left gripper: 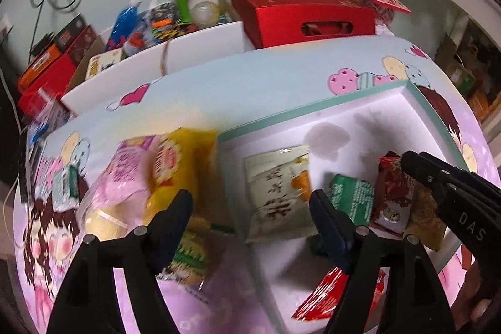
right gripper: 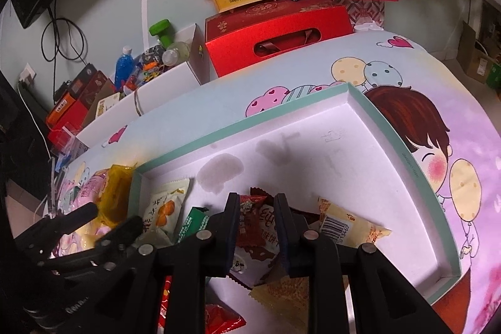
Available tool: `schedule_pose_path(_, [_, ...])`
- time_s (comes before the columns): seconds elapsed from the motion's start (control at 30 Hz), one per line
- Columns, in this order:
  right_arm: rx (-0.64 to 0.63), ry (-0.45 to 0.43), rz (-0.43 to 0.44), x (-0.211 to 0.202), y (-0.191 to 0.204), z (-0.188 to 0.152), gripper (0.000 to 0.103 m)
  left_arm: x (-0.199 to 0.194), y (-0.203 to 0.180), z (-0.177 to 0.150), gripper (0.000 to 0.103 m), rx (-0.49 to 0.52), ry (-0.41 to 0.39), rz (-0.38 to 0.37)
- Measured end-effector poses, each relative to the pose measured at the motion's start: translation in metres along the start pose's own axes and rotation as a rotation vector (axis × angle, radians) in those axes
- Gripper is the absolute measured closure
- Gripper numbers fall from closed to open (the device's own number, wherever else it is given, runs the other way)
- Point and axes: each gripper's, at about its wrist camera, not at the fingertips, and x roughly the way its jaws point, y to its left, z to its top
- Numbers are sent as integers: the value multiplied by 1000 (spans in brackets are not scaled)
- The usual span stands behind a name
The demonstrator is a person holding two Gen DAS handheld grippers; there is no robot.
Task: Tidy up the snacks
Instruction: 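Carry the white packet and red candy into the white tray and open both tools, then withdraw both open tools from the tray back to the snack pile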
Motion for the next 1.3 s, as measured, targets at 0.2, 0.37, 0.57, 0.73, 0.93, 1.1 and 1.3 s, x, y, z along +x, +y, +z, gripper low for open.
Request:
schedule_pose_path(0.2, [-45,0,-42,-4,9,-4,24,-4,25,-17,9,-101,7,22])
schedule_pose_path(0.37, [-77,8,-53,-7,14,-7,12,-8,41,-31,4,-150,7,61])
schedule_pose_path(0.57, [-78,-11,-47,-16,17,-10,0,-17,54,-49,4,-192,-6,87])
schedule_pose_path(0.73, [-85,-27,-38,-23,23,-14,0,-21,70,-67,4,-240,3,87])
schedule_pose_path(0.93, [-81,-46,-8,-26,31,-18,0,-25,93,-86,4,-296,-5,104])
schedule_pose_path(1.1, [-107,-50,27,-25,48,-20,0,-27,118,-97,4,-355,-10,104])
schedule_pose_path(1.3, [-119,-34,56,-18,71,-27,0,-31,146,-103,4,-414,-24,114])
